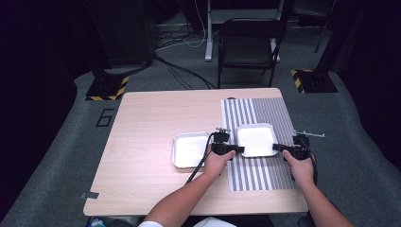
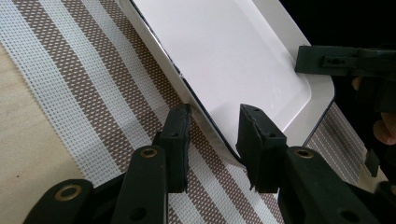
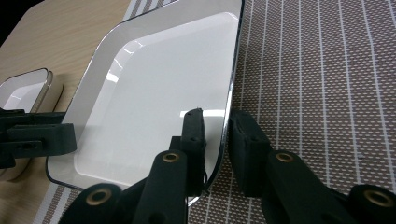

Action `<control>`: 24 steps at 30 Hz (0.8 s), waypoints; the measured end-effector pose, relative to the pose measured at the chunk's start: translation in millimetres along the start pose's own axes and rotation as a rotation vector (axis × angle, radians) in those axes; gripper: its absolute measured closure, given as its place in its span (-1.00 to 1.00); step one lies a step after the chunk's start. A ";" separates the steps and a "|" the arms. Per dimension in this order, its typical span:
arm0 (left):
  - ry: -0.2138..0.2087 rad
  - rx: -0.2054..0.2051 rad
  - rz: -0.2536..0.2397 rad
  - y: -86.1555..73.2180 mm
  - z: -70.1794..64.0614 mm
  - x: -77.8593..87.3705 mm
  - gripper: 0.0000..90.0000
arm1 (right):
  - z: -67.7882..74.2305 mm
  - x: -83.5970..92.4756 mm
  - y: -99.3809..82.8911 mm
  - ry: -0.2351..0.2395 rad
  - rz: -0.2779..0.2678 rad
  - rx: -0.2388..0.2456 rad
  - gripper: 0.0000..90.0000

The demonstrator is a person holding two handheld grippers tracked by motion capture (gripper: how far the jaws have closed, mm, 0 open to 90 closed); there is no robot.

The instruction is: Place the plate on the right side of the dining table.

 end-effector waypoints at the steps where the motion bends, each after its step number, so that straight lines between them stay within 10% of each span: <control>1: -0.001 0.007 0.006 -0.4 -0.6 -0.7 0.43 | -1.0 -0.2 0.0 -0.005 0.002 -0.002 0.69; 24: -0.002 0.021 0.016 -3.4 2.0 -15.8 0.43 | -13.6 -4.7 -2.4 -0.044 0.027 0.002 0.69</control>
Point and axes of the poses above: each handheld gripper's, and its own axes: x roughly backward along the jaws, y roughly out of its top, z roughly to its left, the point moved 6 cm from there along -x, roughly forward along the jaws, and after that the axes turned 8 degrees about -z, right-handed, at the moved point
